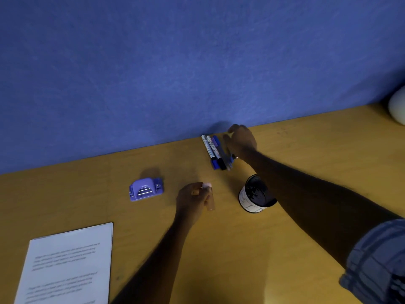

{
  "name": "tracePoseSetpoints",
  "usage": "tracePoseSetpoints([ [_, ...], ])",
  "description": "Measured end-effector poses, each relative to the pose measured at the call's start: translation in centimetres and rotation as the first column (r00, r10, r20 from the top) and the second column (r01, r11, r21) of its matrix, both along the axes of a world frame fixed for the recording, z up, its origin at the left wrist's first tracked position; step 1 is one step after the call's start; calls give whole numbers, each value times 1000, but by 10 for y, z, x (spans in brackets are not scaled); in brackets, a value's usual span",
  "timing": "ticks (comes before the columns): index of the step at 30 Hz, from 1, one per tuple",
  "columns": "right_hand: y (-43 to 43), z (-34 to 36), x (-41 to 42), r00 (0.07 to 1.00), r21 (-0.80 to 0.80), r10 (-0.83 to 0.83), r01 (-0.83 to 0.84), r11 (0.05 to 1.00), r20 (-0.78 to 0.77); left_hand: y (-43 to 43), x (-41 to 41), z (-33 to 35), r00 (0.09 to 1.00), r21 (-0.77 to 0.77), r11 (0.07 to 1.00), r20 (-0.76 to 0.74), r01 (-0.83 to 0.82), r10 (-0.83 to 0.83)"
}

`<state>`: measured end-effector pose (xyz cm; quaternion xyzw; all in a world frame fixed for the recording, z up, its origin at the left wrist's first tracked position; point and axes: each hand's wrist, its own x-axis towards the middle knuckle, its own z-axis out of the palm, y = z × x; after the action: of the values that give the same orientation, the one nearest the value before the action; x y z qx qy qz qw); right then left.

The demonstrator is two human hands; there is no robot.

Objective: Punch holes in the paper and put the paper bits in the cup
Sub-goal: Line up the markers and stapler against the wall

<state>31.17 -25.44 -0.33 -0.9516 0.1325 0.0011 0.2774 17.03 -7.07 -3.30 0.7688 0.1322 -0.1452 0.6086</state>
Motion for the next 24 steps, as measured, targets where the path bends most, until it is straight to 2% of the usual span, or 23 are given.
tracePoseSetpoints([
  [2,11,13,-8,977,91,209,-205,974,-37,-2,5,4,999,-8,1000,13,-30,30],
  [5,26,23,-26,827,313,494,-410,856,-267,-3,16,11,997,-62,995,21,-79,80],
  [6,28,23,-33,770,371,558,-442,816,-309,-3,19,12,996,-69,994,20,-86,88],
  [8,29,15,-42,687,383,640,-520,763,-343,-2,24,12,996,-47,995,20,-83,84],
  [10,30,-1,-45,660,401,670,-543,738,-339,0,27,10,996,-5,996,15,-84,84],
  [15,36,-16,-48,751,294,640,-582,758,-162,-4,37,14,994,-34,994,-18,-104,104],
  [17,36,-12,-46,780,296,605,-547,783,-159,-7,39,14,987,-137,979,-65,-153,145],
  [19,31,-7,-41,858,294,498,-447,845,-125,-7,38,11,976,-182,962,-112,-206,188],
  [22,13,2,-28,949,158,307,-293,943,-74,-4,35,3,981,-111,977,-98,-181,170],
  [24,-4,5,-17,956,28,285,-283,959,-69,-1,31,0,985,-58,986,-76,-158,153],
])
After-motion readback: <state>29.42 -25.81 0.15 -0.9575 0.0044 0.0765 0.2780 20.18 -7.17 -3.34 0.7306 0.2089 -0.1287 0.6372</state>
